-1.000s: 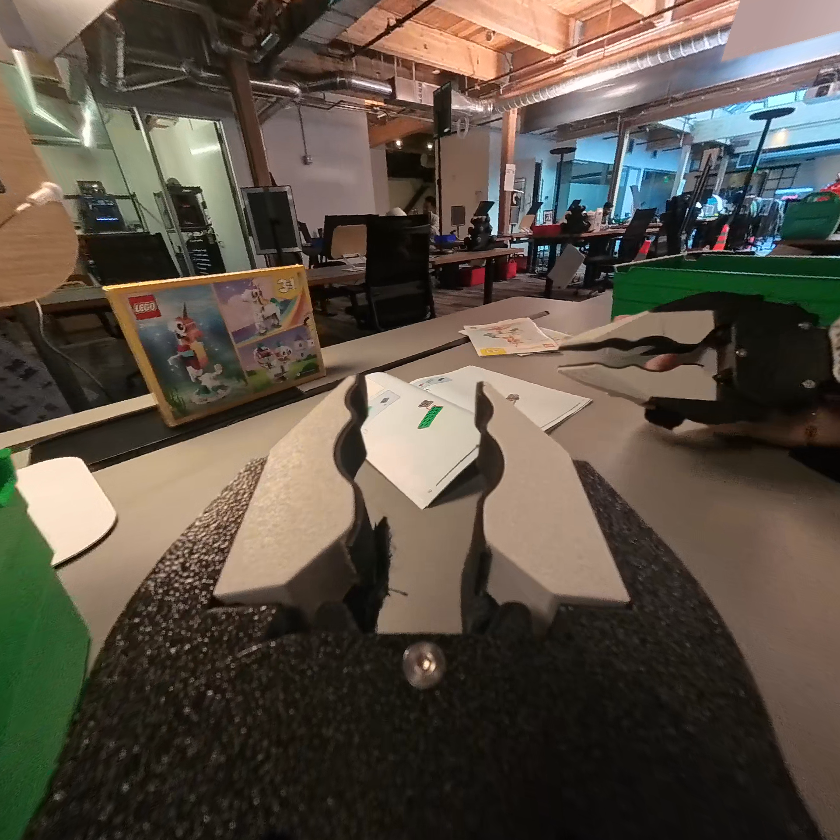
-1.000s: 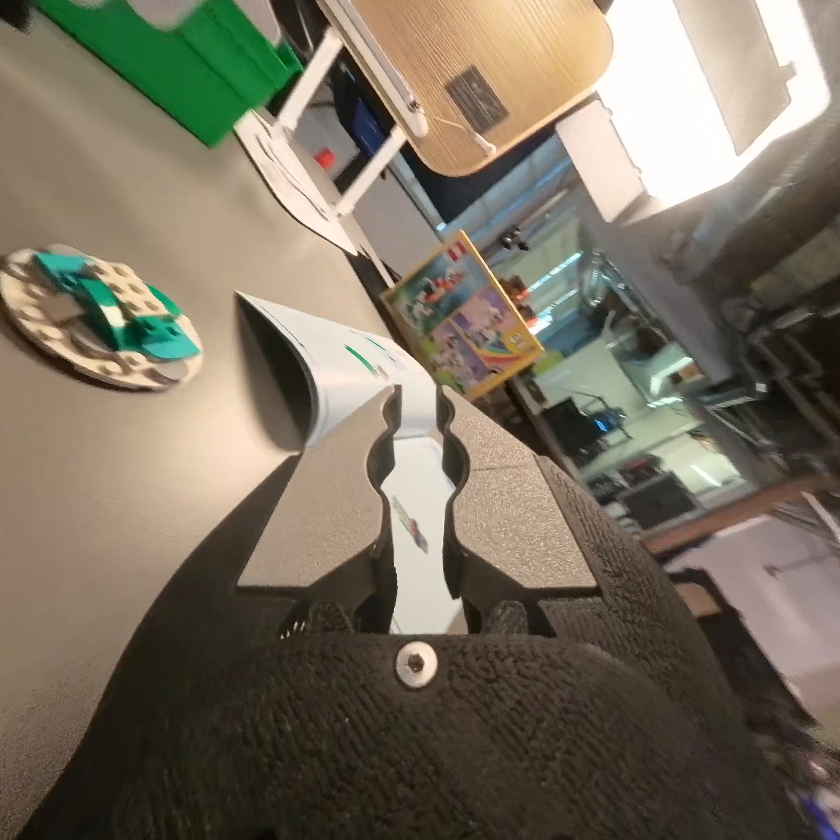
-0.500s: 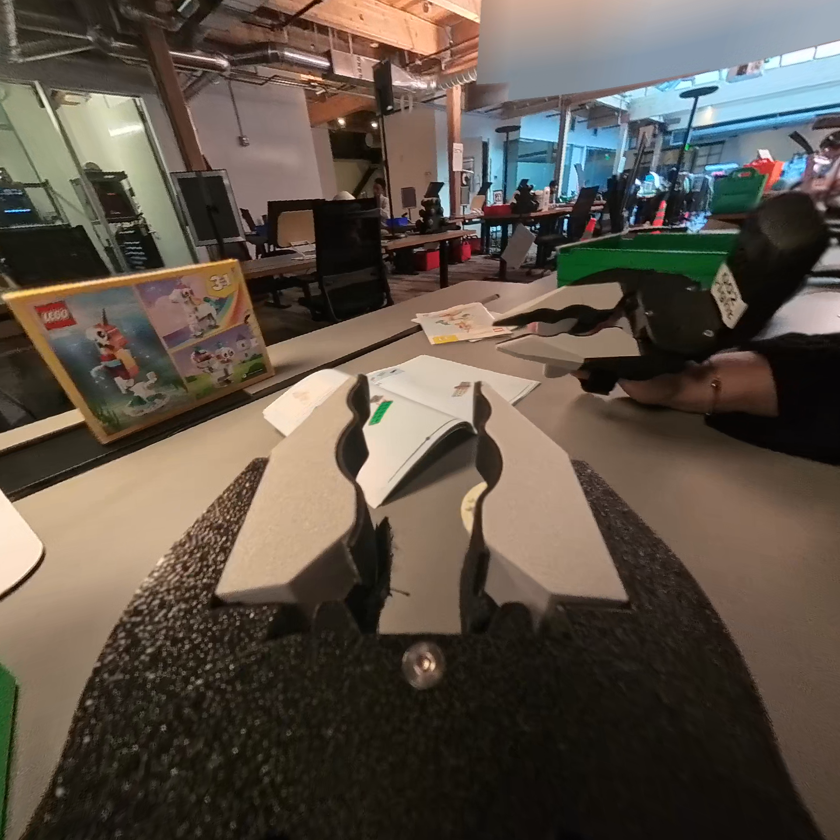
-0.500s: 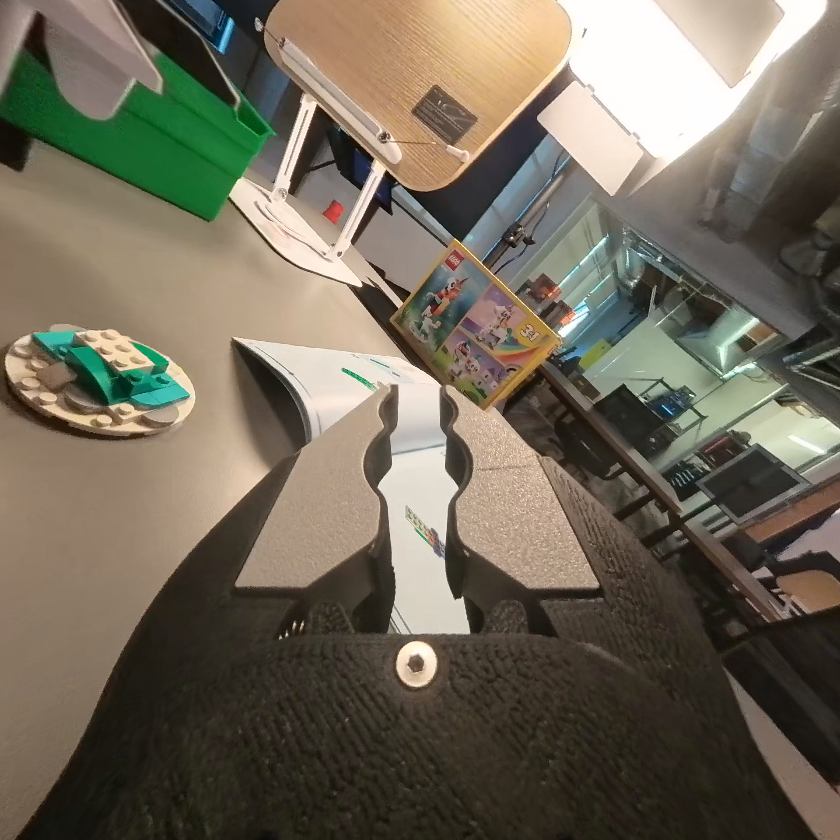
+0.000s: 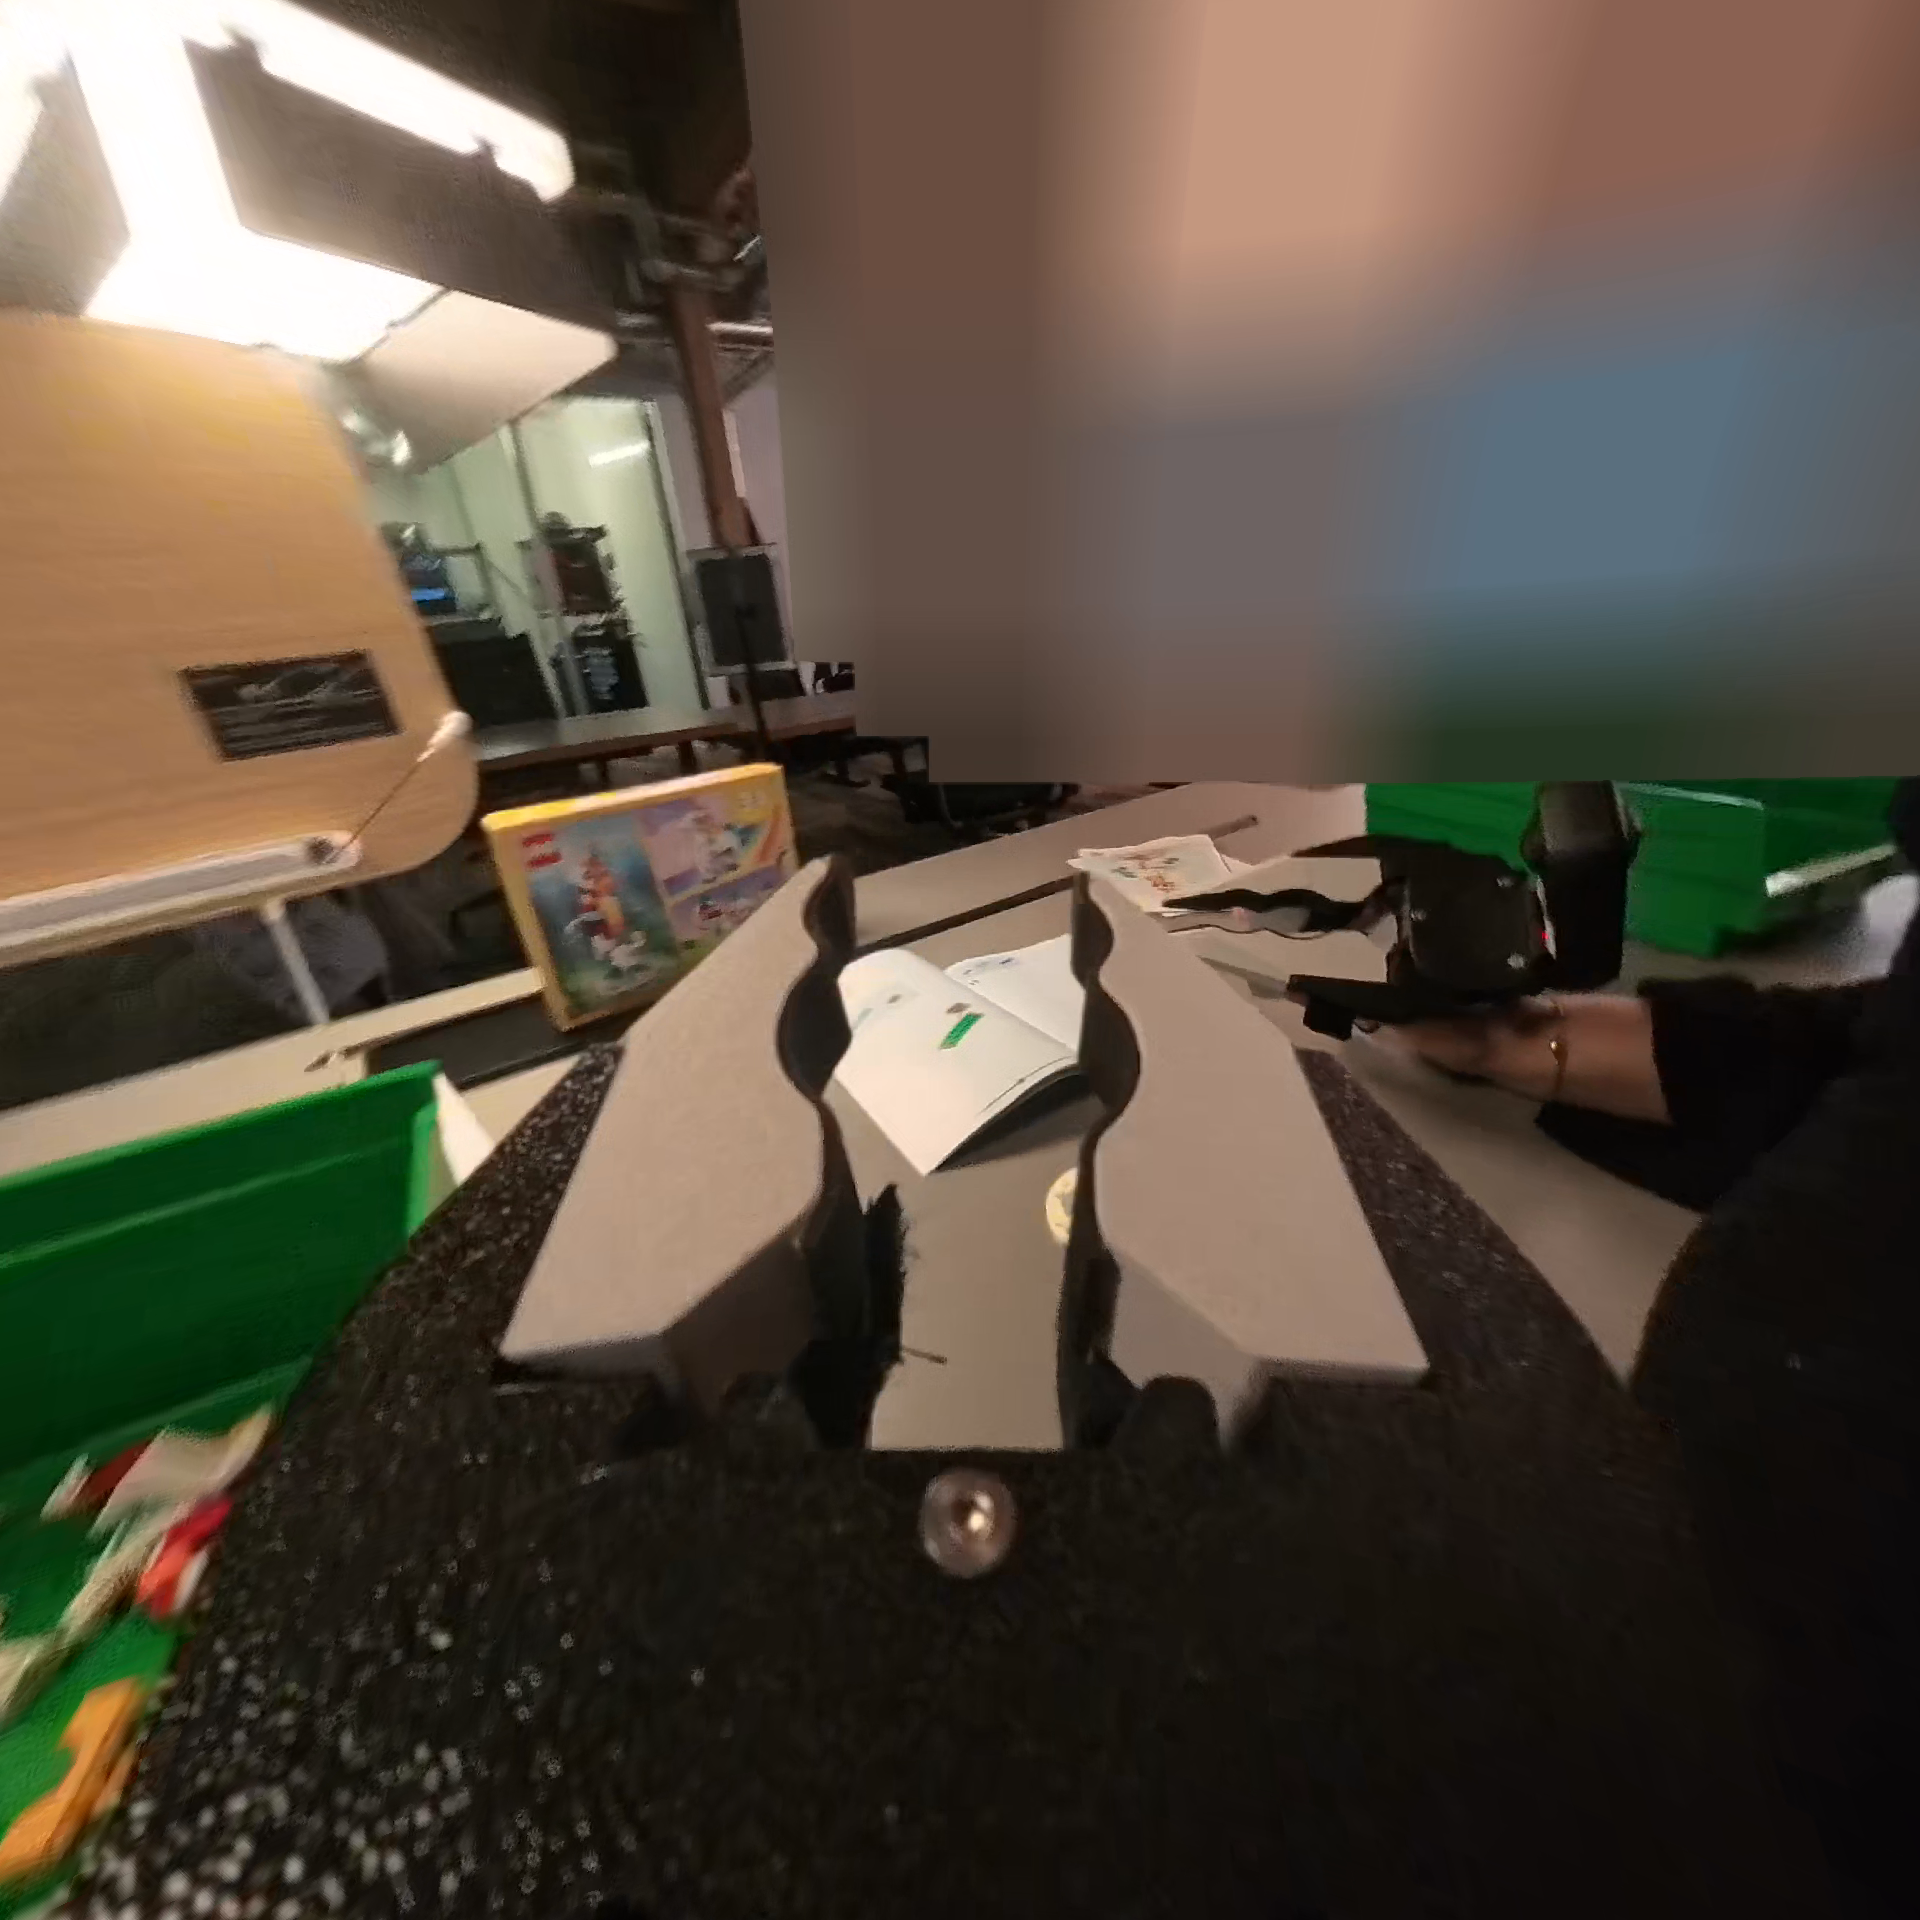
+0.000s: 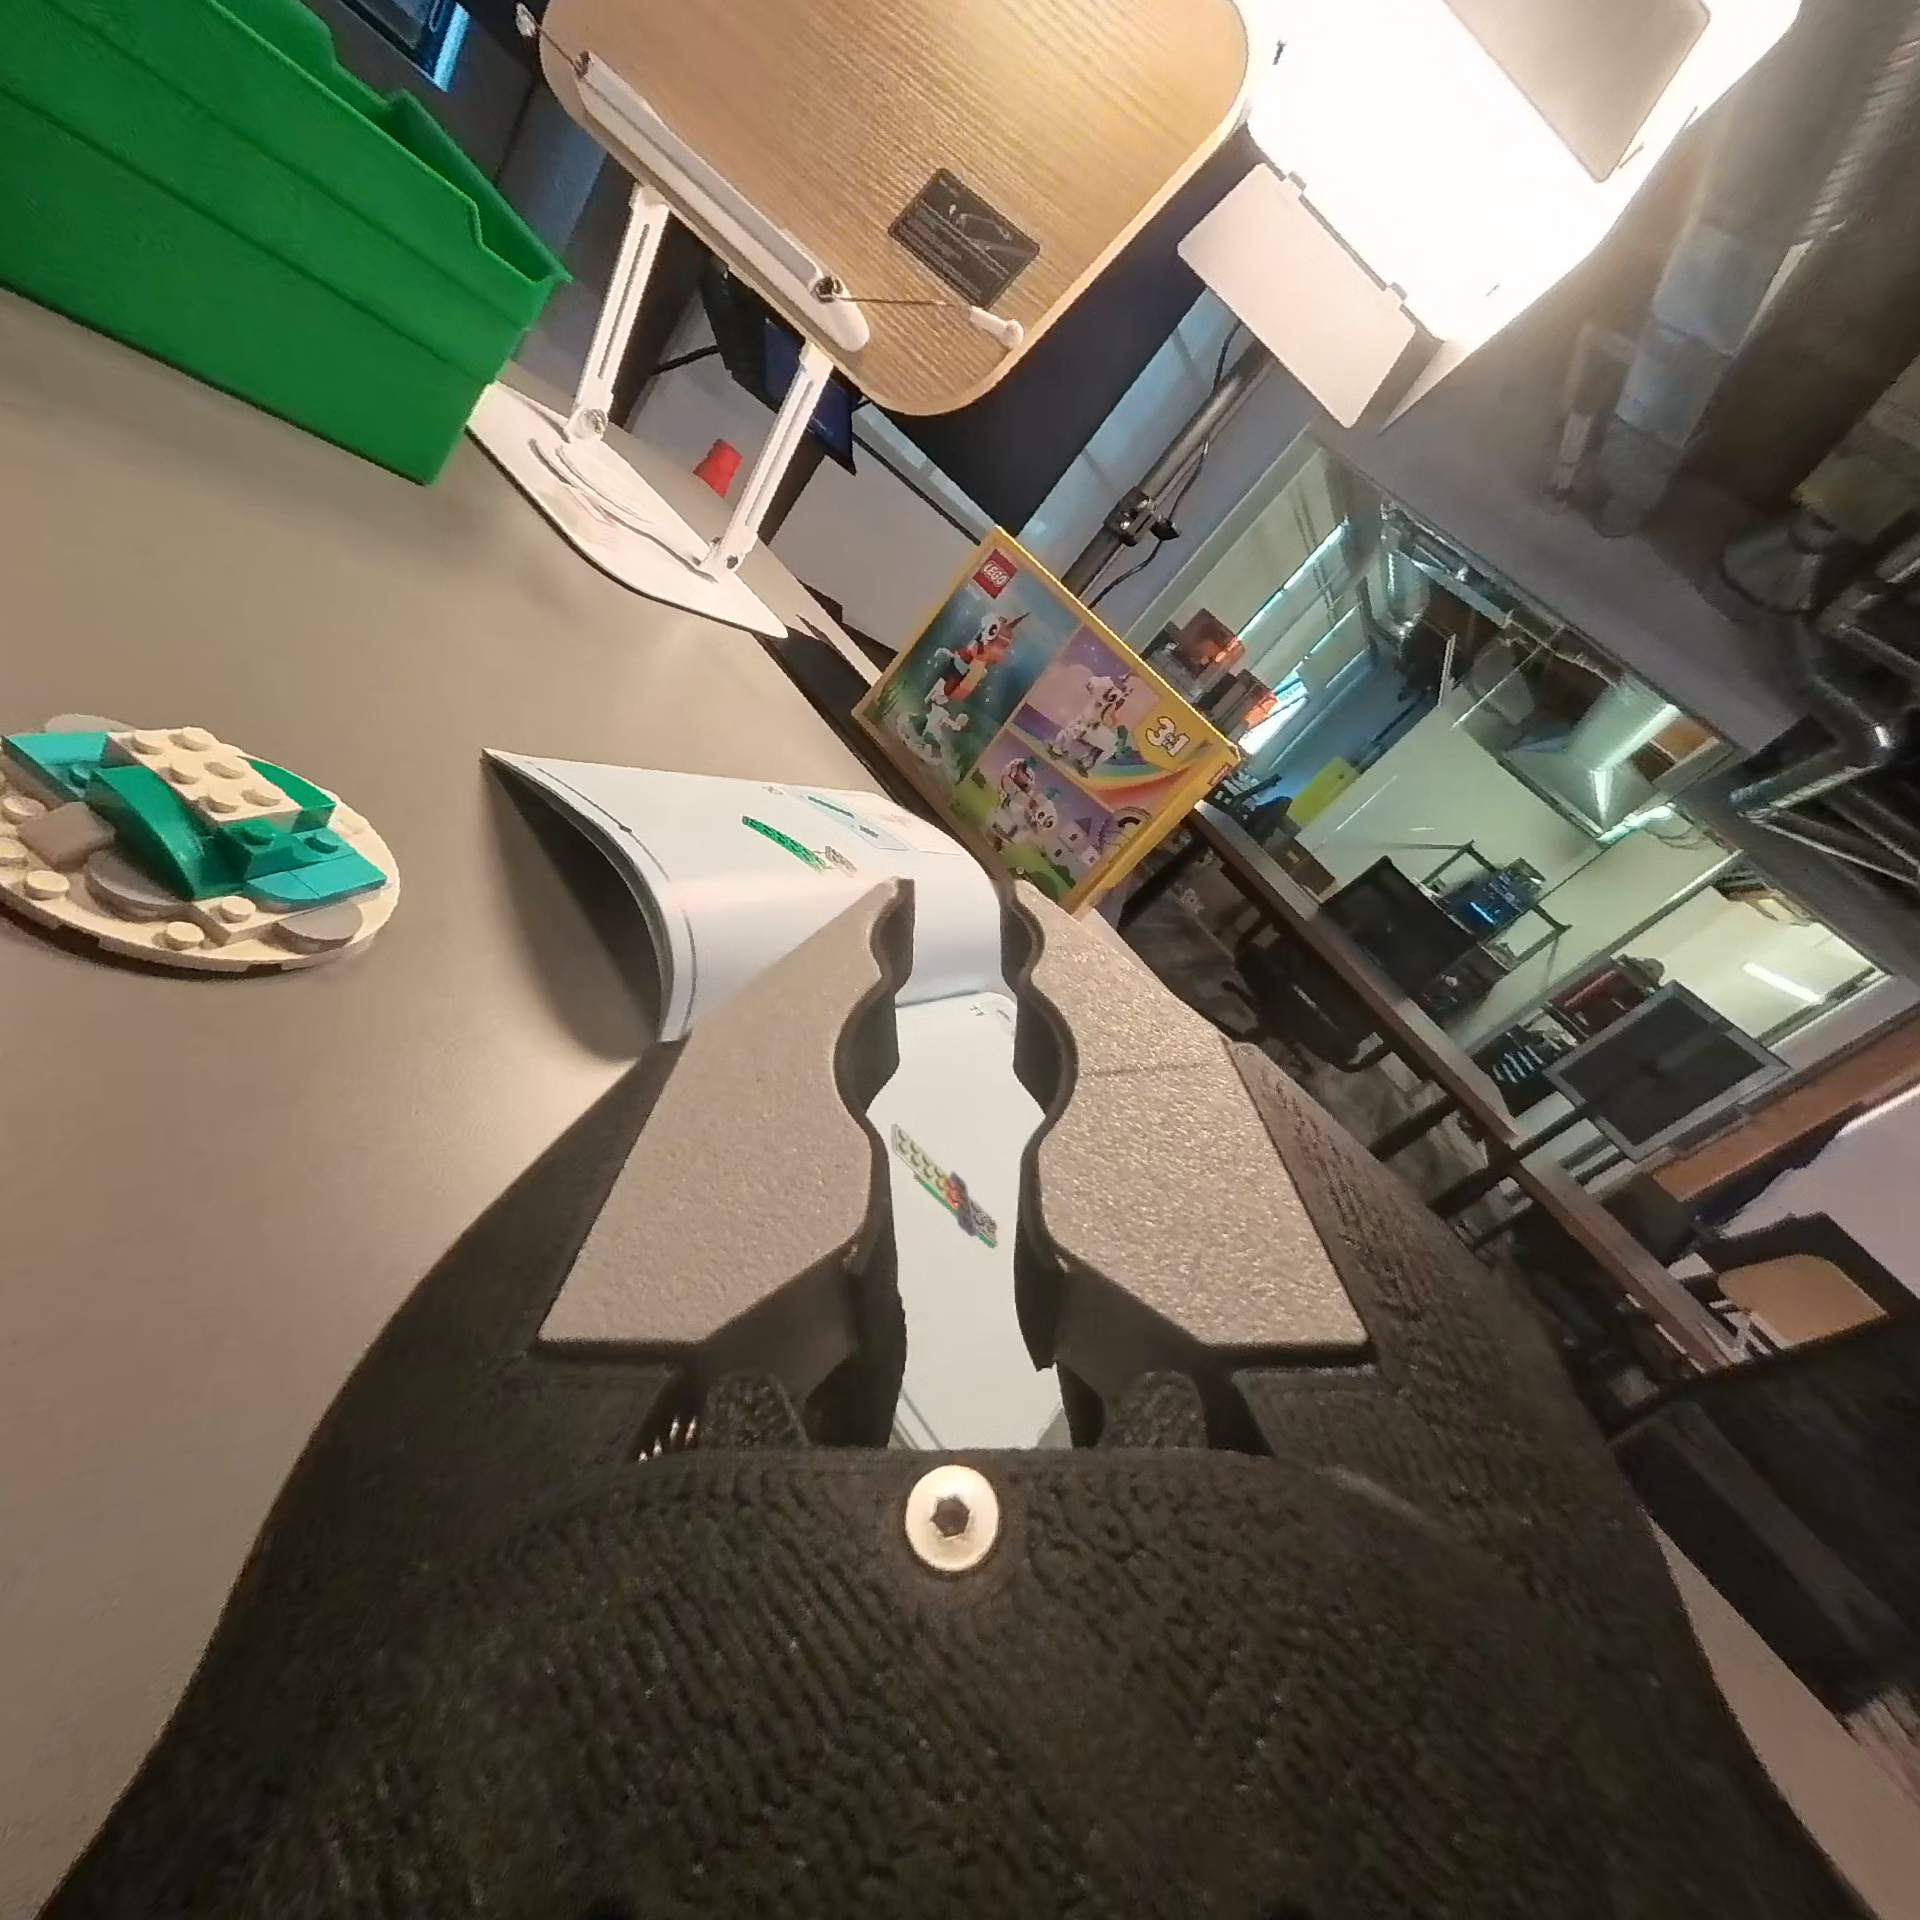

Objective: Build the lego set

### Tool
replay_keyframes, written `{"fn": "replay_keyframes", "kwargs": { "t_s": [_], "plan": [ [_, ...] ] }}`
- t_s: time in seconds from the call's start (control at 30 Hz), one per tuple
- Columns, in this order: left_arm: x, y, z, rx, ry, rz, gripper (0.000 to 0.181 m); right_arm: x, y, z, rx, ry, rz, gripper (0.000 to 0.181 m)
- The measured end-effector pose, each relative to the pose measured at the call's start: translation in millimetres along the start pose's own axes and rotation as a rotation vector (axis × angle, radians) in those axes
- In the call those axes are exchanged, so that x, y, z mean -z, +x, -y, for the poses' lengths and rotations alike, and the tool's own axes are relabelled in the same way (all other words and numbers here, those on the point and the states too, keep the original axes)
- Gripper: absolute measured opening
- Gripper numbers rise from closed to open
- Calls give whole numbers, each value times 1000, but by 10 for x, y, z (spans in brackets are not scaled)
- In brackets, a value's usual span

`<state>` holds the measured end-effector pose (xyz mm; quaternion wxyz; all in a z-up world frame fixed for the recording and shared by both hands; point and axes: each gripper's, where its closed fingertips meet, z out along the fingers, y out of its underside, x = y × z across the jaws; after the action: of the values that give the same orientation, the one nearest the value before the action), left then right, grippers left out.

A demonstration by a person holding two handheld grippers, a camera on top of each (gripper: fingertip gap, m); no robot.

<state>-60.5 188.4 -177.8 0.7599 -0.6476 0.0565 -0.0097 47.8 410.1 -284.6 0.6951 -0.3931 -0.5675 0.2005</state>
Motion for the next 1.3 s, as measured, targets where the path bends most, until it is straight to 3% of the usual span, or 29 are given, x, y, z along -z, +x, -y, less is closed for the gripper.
{"fn": "replay_keyframes", "kwargs": {
  "t_s": [0.1,0.33,0.57,0.8,1.03,1.3],
  "plan": [
    [283,-202,75,34,-30,94,47,-17,33,-23,-1,-9,-17,14],
    [1179,-1181,314,-182,-116,533,47,-31,100,-100,41,-57,-68,13],
    [1536,-1687,339,-317,-291,705,53,-49,149,-199,106,-129,-120,13],
    [1628,-2068,-50,-189,-480,682,59,-60,183,-267,135,-175,-147,12],
    [1617,-2127,-238,-54,-461,617,57,-72,181,-302,160,-199,-152,12],
    [1714,-2166,-307,-50,-476,638,54,-61,198,-316,159,-204,-158,11]
  ]
}}
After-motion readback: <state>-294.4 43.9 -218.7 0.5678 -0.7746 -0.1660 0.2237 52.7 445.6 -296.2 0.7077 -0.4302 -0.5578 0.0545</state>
